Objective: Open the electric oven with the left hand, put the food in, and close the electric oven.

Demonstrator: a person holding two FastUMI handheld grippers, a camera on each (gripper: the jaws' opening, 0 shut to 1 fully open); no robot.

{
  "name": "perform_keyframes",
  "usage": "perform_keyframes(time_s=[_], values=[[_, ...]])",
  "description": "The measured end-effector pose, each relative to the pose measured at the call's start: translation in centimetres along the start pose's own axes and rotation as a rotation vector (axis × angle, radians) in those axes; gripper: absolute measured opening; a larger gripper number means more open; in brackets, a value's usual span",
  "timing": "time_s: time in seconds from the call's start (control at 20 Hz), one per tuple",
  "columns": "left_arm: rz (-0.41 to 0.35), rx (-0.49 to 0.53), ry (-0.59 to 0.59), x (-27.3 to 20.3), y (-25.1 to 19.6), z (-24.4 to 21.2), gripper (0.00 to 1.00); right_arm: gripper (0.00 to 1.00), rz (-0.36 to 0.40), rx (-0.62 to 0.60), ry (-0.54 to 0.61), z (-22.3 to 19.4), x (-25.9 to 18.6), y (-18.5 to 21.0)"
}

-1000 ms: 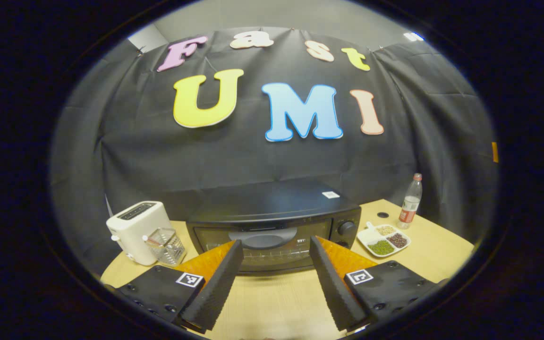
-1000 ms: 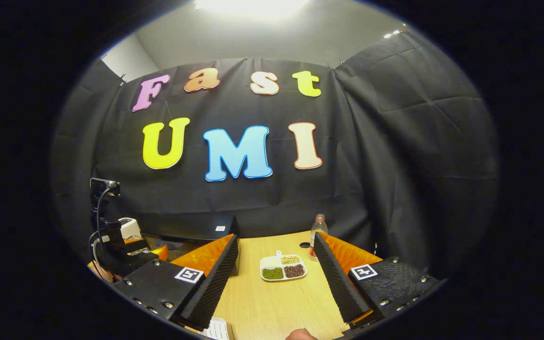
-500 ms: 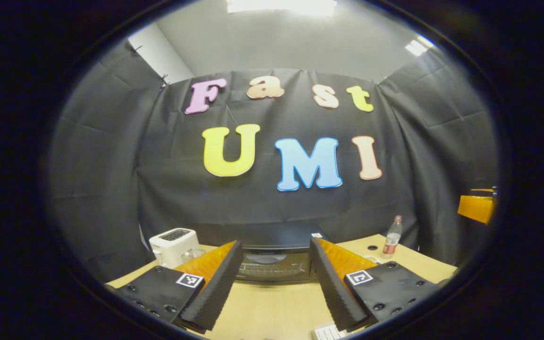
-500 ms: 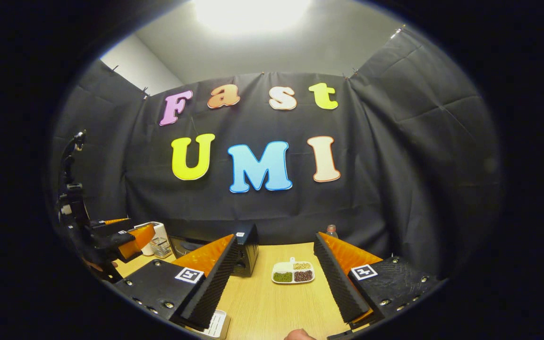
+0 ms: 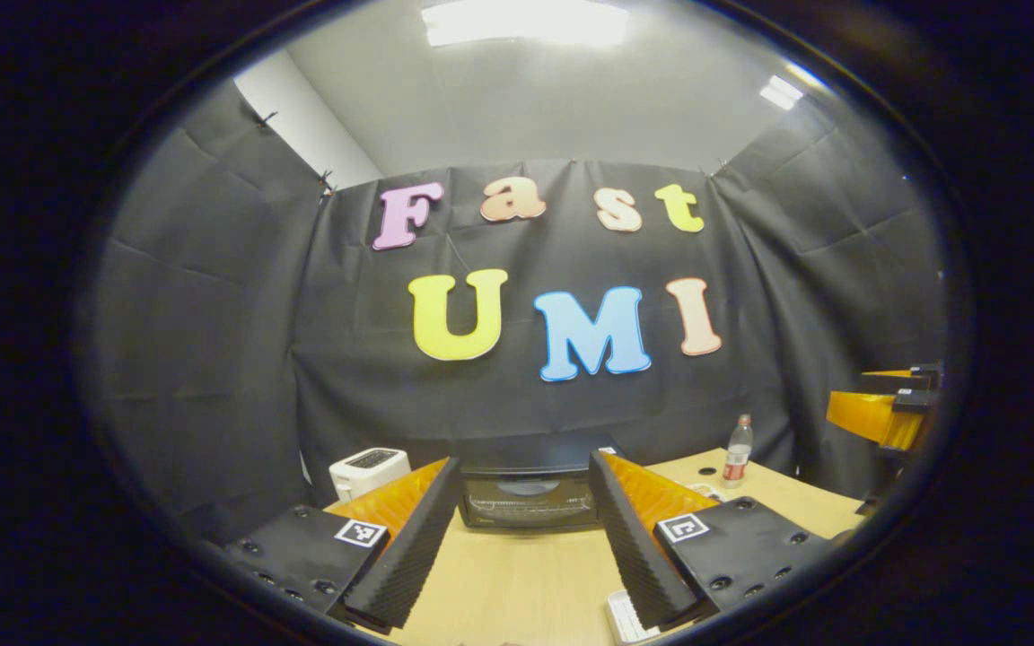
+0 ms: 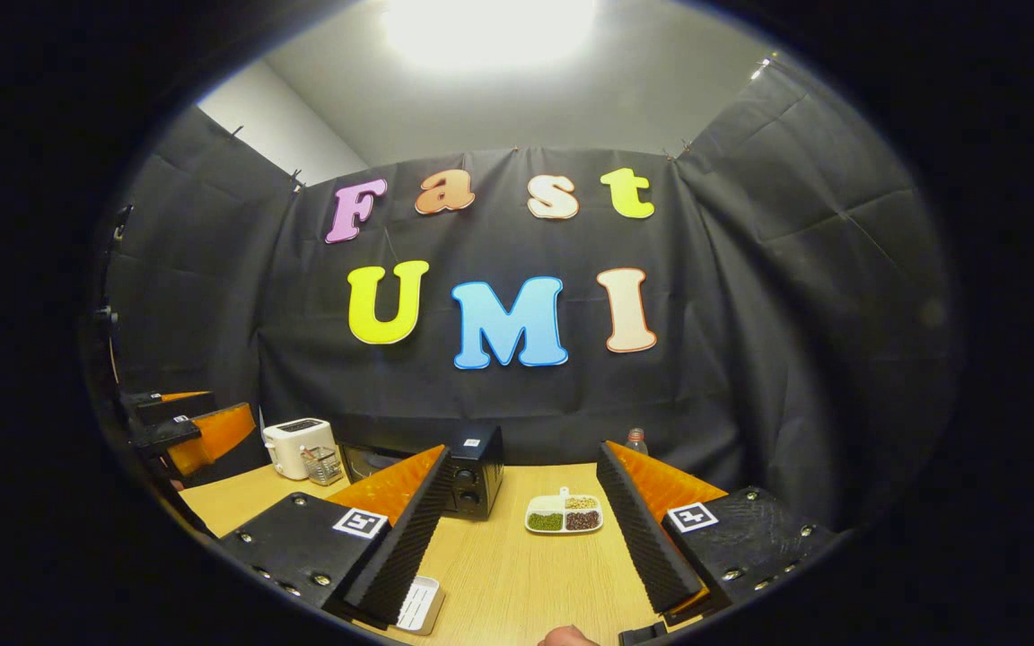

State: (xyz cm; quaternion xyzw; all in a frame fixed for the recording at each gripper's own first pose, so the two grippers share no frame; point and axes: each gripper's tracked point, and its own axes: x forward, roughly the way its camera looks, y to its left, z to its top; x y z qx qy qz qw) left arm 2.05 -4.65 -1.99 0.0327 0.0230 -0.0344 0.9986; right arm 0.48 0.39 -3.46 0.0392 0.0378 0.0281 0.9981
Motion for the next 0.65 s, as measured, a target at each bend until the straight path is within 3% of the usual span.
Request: perform_keyframes(time_s=[0.2, 0.45, 0.55, 0.65], values=[[-0.009, -0.028, -0.003, -0.7, 1.2, 0.1, 0.94, 0.97, -0.006, -0.006, -0.022, 0.5, -0.7, 1.4], [-0.024, -0.026, -0.006, -0.4, 2.7, 0.1, 0.98, 0.97, -0.009, -0.005, -0.024, 0.5, -1.1, 3.4], [-0.02, -0.028, -0.019, -0.3, 3.4, 0.5, 0.94, 0.98, -0.015, -0.004, -0.029, 0.8, -0.9, 3.7], [-0.021, -0.025, -0.021, 0.0, 3.7, 0.4, 0.98, 0.98, -0.012, -0.009, -0.037, 1.2, -0.8, 4.1]])
